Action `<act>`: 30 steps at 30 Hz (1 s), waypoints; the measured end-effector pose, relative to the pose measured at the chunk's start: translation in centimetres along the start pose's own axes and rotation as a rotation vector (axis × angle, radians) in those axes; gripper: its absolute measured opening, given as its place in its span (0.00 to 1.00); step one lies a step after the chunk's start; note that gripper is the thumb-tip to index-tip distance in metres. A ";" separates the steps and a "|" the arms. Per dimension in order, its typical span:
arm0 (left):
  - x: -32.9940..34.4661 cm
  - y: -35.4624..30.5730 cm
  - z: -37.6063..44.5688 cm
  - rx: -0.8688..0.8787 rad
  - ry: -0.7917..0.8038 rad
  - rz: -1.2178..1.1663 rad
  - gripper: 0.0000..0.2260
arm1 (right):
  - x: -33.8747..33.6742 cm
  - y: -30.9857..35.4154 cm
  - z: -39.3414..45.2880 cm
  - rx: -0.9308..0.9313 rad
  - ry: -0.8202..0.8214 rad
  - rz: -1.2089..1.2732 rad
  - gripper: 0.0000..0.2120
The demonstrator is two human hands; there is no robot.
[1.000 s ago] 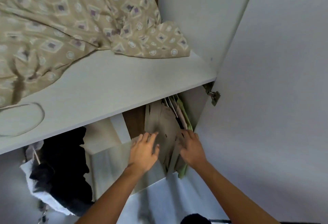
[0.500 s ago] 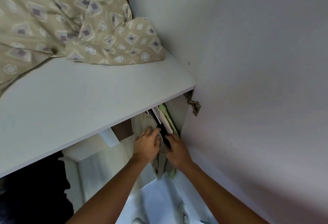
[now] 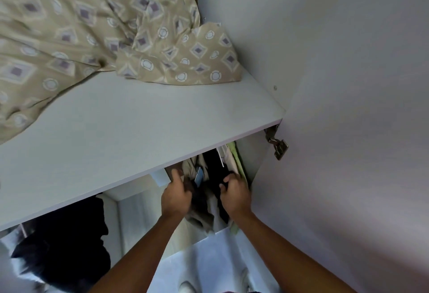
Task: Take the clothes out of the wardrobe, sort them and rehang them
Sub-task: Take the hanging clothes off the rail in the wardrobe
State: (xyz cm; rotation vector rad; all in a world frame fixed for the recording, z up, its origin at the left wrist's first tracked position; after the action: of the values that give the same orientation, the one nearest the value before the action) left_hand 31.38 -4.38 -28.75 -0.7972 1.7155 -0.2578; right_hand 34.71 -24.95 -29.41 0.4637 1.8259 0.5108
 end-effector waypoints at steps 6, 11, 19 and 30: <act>-2.0 2.1 0.1 -0.012 -0.026 0.048 0.12 | 0.2 2.6 0.8 0.019 0.016 -0.022 0.14; -3.9 3.2 -0.9 0.027 -0.074 0.007 0.13 | 2.5 6.3 0.5 -0.088 0.129 0.040 0.11; -6.6 10.7 -4.9 0.002 -0.213 -0.191 0.14 | 5.3 10.9 -2.7 -0.234 0.141 0.082 0.11; -9.5 14.3 -12.0 -0.014 -0.358 -0.302 0.15 | 5.2 14.2 -8.7 -0.410 0.036 0.278 0.08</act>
State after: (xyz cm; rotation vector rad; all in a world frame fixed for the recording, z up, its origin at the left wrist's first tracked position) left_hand 15.90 9.42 -25.70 -1.0461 1.2612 -0.2883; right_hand 25.73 -11.34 -23.22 0.4270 1.6402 1.0652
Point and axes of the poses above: each hand's wrist, its own z-axis towards the middle knuckle, its own x-axis out of the palm, y = z × x, the point moved 6 cm from there along z, towards the middle knuckle, and after that the axes turned 12 degrees about y, right-handed, at the moved point
